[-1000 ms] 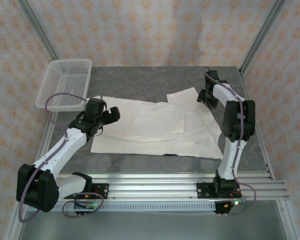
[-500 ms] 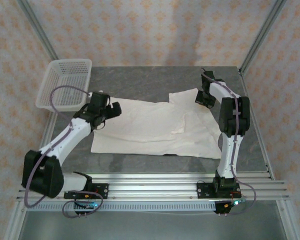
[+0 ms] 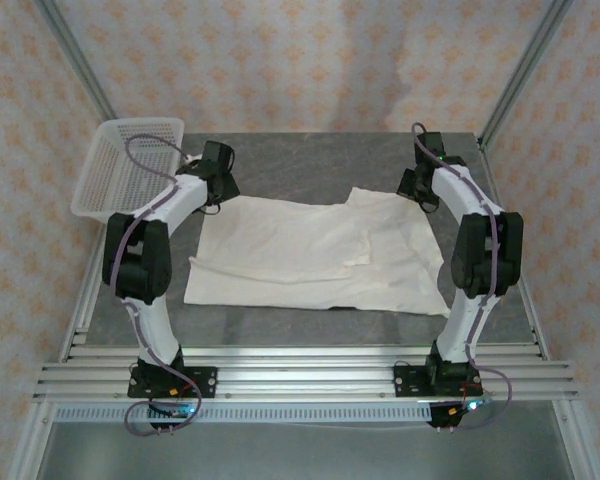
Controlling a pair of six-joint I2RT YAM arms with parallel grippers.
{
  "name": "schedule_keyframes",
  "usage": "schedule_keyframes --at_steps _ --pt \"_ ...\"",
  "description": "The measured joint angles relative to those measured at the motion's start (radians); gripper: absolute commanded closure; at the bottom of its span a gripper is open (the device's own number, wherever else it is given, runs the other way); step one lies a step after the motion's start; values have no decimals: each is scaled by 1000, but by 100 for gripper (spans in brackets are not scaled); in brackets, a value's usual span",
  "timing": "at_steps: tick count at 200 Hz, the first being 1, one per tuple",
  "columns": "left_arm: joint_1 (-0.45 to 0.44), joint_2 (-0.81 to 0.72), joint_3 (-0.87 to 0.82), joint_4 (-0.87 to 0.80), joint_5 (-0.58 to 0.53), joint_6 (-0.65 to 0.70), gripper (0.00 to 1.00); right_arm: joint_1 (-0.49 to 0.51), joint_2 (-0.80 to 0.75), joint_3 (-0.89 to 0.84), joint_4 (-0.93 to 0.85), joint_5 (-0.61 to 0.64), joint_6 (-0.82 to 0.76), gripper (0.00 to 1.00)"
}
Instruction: Fold the inside-out t-shirt
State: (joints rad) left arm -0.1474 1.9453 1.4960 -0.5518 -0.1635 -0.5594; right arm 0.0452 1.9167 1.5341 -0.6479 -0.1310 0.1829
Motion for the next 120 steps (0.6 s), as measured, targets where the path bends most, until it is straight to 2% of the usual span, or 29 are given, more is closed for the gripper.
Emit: schedule_keyframes --at_steps 45,105,120 --pt "30 187 168 -47 -28 5 20 0 9 -1 2 -8 0 100" --pt "85 340 327 -87 8 44 41 0 12 -1 1 -6 -4 100" --pt "89 359 349 -89 30 54 44 0 12 -1 1 -7 -4 100"
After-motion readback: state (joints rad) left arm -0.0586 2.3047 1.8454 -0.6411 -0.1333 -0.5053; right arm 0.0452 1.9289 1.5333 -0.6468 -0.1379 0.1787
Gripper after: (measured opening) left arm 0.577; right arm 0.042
